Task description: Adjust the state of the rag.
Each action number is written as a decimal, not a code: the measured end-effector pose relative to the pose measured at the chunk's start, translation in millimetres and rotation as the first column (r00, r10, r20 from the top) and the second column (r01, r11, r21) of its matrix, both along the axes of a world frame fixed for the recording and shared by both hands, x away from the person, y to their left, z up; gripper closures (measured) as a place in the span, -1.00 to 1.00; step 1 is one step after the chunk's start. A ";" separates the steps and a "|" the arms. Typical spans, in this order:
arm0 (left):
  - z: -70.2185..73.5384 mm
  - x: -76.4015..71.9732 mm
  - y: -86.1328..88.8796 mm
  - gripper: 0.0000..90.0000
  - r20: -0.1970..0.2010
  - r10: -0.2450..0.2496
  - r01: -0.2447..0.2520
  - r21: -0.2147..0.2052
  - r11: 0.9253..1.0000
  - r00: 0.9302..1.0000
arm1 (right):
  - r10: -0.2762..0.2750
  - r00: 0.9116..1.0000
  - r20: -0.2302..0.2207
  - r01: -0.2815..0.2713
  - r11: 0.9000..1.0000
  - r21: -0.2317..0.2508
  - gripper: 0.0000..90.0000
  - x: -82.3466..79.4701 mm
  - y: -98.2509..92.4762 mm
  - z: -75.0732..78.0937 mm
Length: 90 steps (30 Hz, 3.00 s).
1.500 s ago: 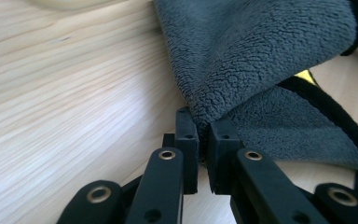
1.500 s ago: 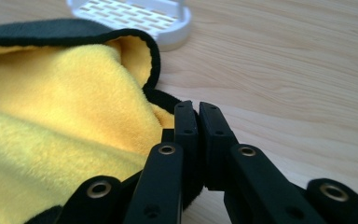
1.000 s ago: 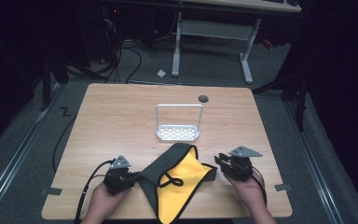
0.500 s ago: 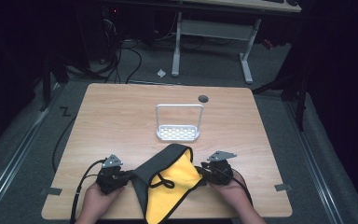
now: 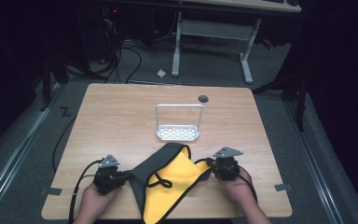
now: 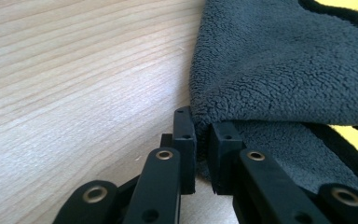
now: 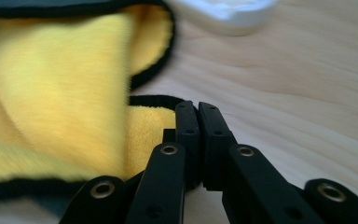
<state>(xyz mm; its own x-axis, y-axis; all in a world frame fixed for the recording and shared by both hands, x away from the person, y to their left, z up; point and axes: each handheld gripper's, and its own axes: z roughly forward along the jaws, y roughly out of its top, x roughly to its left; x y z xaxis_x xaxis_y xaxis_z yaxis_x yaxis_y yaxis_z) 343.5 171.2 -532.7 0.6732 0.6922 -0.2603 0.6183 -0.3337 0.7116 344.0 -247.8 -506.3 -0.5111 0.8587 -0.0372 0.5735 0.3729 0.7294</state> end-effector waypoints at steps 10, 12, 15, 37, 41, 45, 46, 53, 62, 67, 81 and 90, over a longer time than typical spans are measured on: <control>0.2 11.8 3.6 0.66 -0.022 0.068 -0.069 -0.040 0.997 0.997 | -0.190 0.981 -0.026 0.191 0.979 0.071 0.88 -31.0 -69.6 4.6; 1.4 11.6 5.2 0.58 -0.023 0.081 -0.082 -0.047 0.996 0.996 | -0.178 0.984 -0.002 0.178 0.982 0.068 0.86 -30.4 -64.9 9.1; 14.5 -1.6 14.4 0.32 -0.018 0.135 -0.136 -0.098 0.986 0.991 | -0.076 0.997 0.005 0.076 0.995 0.065 0.73 -9.8 -28.1 13.8; 7.9 -68.5 -53.4 0.47 0.047 -0.036 0.030 0.119 0.992 0.998 | -0.053 0.997 -0.058 0.051 0.998 -0.039 0.92 58.4 30.3 -3.2; 8.0 -60.3 -36.0 0.57 0.057 0.015 -0.023 0.151 0.988 0.998 | -0.118 0.992 -0.053 0.117 0.993 -0.026 0.92 61.1 4.0 0.5; 5.7 -42.7 0.2 0.58 0.054 0.139 -0.144 0.111 0.983 0.989 | -0.174 0.984 -0.035 0.173 0.984 -0.029 0.92 65.4 -20.8 1.6; 4.8 -40.3 2.6 0.57 0.057 0.166 -0.173 0.132 0.976 0.984 | -0.182 0.983 -0.027 0.181 0.983 -0.030 0.92 67.1 -22.2 1.9; 10.5 -45.6 -6.1 0.35 0.091 0.129 -0.138 0.101 0.985 0.987 | -0.166 0.986 0.016 0.167 0.986 -0.018 0.61 59.1 -16.4 12.5; 8.3 -51.8 -43.1 0.25 0.127 -0.018 -0.001 0.150 0.989 0.992 | -0.010 0.998 -0.058 0.008 1.000 -0.025 0.60 -11.7 -1.9 -5.7; 4.9 -50.9 -48.5 0.24 0.127 -0.021 0.001 0.160 0.987 0.992 | 0.017 0.996 -0.088 -0.019 1.000 -0.020 0.45 -22.3 7.2 -15.2; 8.7 -66.5 -55.1 0.44 0.060 -0.090 0.082 0.127 0.989 0.994 | -0.175 0.983 -0.059 0.169 0.981 -0.091 0.59 -47.9 -52.6 -14.8; 25.9 -55.2 -71.5 0.17 0.148 -0.079 0.068 0.077 0.995 0.986 | -0.086 0.996 -0.001 0.086 0.996 -0.019 0.55 -37.3 -25.5 5.7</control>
